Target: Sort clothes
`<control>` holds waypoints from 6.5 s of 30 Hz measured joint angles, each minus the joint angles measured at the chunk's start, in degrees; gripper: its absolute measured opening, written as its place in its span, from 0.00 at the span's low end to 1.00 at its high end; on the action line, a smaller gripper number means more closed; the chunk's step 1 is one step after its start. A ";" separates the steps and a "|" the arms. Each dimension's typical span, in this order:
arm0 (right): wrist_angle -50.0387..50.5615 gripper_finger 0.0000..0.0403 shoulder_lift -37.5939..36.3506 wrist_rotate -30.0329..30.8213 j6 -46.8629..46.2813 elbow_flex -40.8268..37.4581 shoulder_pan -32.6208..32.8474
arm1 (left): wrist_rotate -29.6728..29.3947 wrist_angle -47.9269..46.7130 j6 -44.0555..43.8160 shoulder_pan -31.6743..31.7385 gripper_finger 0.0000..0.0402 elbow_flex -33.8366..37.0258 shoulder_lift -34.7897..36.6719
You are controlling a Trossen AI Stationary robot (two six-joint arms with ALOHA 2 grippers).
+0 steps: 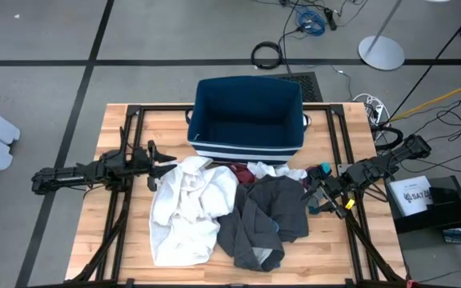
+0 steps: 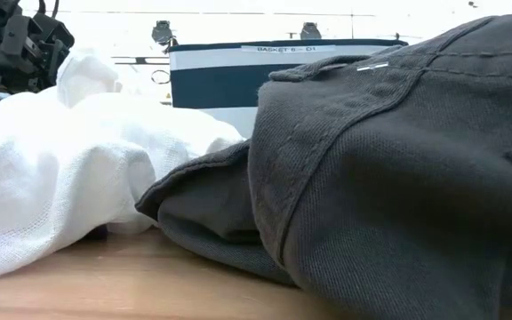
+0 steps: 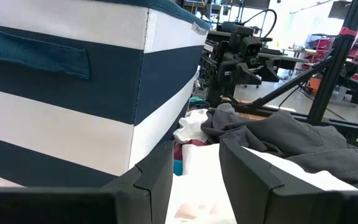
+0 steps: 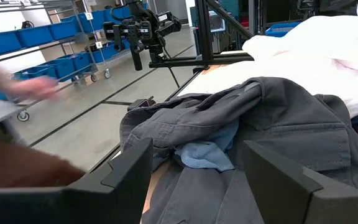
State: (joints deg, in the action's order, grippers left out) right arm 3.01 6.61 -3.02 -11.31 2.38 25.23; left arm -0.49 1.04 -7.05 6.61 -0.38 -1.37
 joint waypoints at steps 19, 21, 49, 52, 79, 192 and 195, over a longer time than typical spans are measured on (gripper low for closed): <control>-4.85 0.58 0.00 0.16 -0.02 -0.01 0.00 | 0.00 0.24 -2.00 -0.01 0.35 0.00 0.00; -7.63 0.58 0.00 2.08 -0.03 -0.01 -0.02 | -0.02 1.21 -7.55 -0.02 0.35 0.00 0.00; -26.36 0.58 2.61 22.79 -4.55 2.38 -7.39 | -6.93 7.03 -11.39 0.00 0.35 -8.66 -0.75; -26.08 0.58 5.90 22.22 -4.53 5.63 -9.17 | -6.89 2.09 -7.33 0.00 0.35 -14.02 -2.48; 19.88 0.58 64.02 10.42 -18.94 53.41 -4.79 | -2.49 -27.05 6.42 -17.60 0.35 -51.12 -48.69; 42.07 0.00 87.12 25.39 -16.33 83.29 -3.27 | -0.59 15.44 -10.34 -19.48 0.35 -50.73 -82.55; 42.05 0.00 87.12 25.34 -16.23 83.29 -3.38 | 1.67 15.28 -10.53 -19.35 0.35 -50.73 -83.56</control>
State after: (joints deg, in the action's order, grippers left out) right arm 45.05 93.73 22.32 -27.53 85.67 21.85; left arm 1.18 16.32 -17.58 -12.74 -51.11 -84.93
